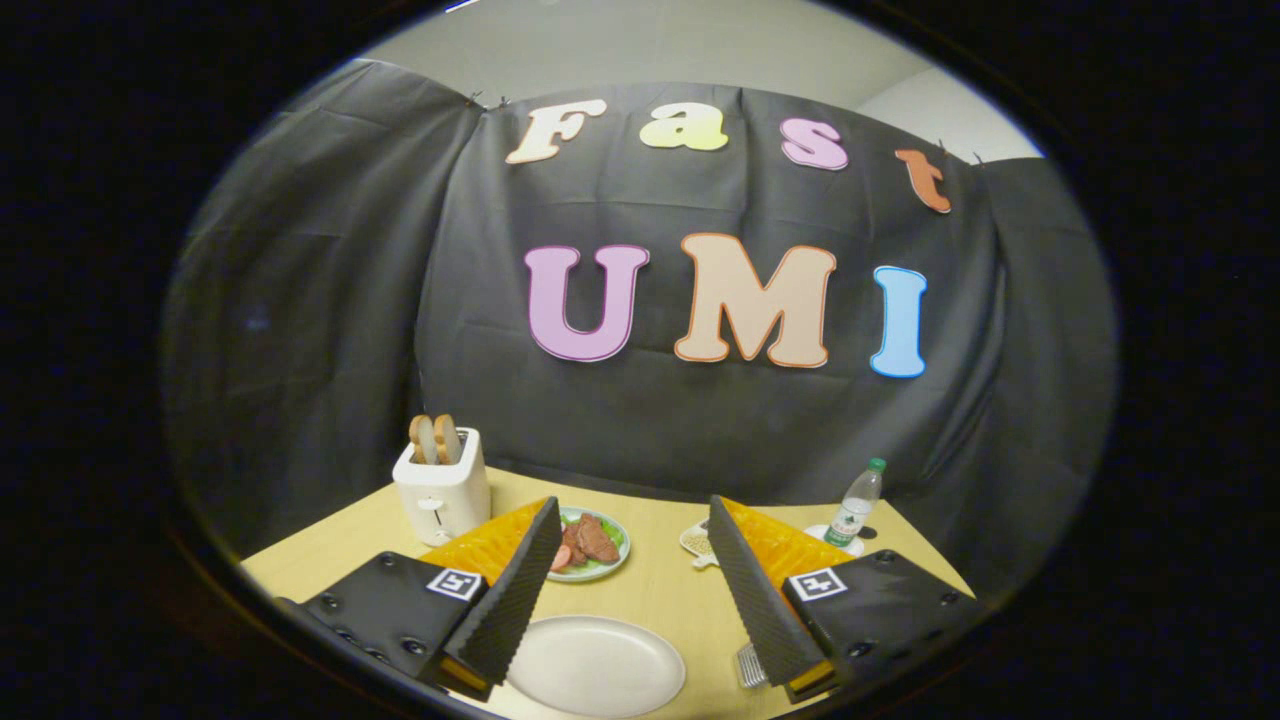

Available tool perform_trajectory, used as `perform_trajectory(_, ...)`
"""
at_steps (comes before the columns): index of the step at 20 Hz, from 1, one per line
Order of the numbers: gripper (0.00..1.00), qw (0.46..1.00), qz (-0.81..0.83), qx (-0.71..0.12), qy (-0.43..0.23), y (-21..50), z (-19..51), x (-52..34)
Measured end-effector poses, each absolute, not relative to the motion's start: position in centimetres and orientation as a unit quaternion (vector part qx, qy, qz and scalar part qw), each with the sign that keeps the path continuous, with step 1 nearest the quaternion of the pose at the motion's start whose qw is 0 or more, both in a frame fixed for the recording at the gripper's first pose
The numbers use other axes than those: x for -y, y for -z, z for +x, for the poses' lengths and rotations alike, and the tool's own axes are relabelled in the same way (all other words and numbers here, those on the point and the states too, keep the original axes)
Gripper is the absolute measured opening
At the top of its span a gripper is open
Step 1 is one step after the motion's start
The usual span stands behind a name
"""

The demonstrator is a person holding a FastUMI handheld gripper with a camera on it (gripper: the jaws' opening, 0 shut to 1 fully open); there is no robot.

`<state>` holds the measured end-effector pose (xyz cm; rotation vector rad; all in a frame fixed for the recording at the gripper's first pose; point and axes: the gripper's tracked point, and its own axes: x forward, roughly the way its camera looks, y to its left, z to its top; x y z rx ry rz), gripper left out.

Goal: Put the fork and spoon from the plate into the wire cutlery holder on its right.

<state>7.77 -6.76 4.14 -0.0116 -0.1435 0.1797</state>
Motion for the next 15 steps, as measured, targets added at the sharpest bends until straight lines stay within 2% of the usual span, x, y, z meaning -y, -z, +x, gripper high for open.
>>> perform_trajectory(15,0.95,0.991,0.023,0.116,-0.054,-5.9,5.6,9.4)
